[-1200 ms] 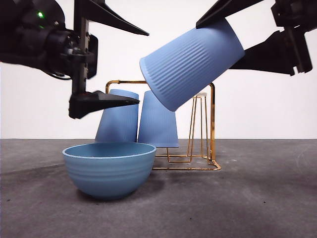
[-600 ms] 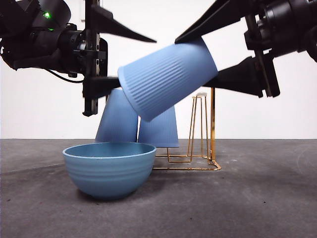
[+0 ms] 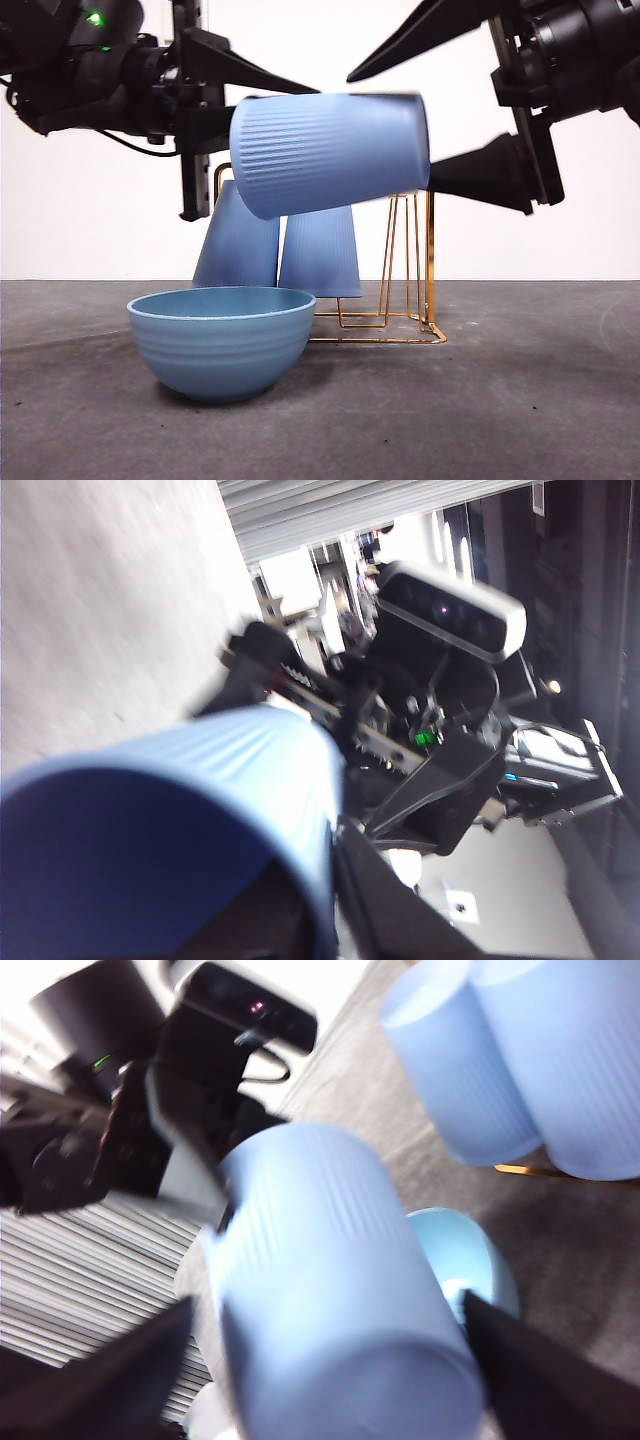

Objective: Right arm lift cup from the cupboard, then place it on the right of the bowl

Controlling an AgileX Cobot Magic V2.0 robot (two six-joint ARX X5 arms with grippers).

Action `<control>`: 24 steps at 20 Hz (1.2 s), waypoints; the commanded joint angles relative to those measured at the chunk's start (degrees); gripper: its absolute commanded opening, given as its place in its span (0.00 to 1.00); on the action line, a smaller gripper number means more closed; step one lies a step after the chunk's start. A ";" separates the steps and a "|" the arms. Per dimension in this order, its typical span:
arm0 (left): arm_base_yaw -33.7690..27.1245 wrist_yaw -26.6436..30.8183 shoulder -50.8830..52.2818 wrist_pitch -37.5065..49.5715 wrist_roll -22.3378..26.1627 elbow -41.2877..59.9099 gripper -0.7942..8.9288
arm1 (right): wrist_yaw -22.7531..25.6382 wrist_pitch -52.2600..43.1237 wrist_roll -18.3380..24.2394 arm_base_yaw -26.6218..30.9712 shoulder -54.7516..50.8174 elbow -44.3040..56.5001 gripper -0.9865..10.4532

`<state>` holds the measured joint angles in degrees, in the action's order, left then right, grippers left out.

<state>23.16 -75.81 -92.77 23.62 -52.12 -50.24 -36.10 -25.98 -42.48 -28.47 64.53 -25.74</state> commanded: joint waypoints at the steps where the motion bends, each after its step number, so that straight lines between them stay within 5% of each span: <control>1: 0.39 0.79 0.87 3.89 -4.37 -0.85 0.09 | -0.79 1.36 -0.55 0.90 -0.85 -1.25 0.52; 5: 0.52 2.69 1.07 3.72 -6.01 -0.98 0.09 | 0.83 12.31 2.05 4.17 -5.97 -3.87 0.52; 9: 2.40 8.50 1.03 -0.59 -5.25 -2.47 0.09 | 4.76 34.12 11.65 5.84 -14.40 -8.87 0.52; 13: 5.14 14.10 1.03 -15.54 5.14 -7.67 0.09 | 10.51 57.37 20.28 6.36 -24.24 -14.75 0.52; 16: 7.15 21.31 0.90 -30.62 15.34 -13.25 0.09 | 14.82 69.00 23.78 6.38 -33.09 -18.23 0.52; 19: 9.25 26.95 0.76 -38.47 20.65 -18.40 0.09 | 18.16 78.95 27.19 6.36 -42.75 -21.16 0.52; 24: 13.38 35.54 -3.32 -50.97 28.33 -28.13 0.09 | 17.99 87.25 27.08 6.36 -55.36 -23.39 0.52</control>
<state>35.94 -40.38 -94.61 -27.22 -27.16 -77.32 -18.15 61.65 -16.16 -21.96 8.99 -48.31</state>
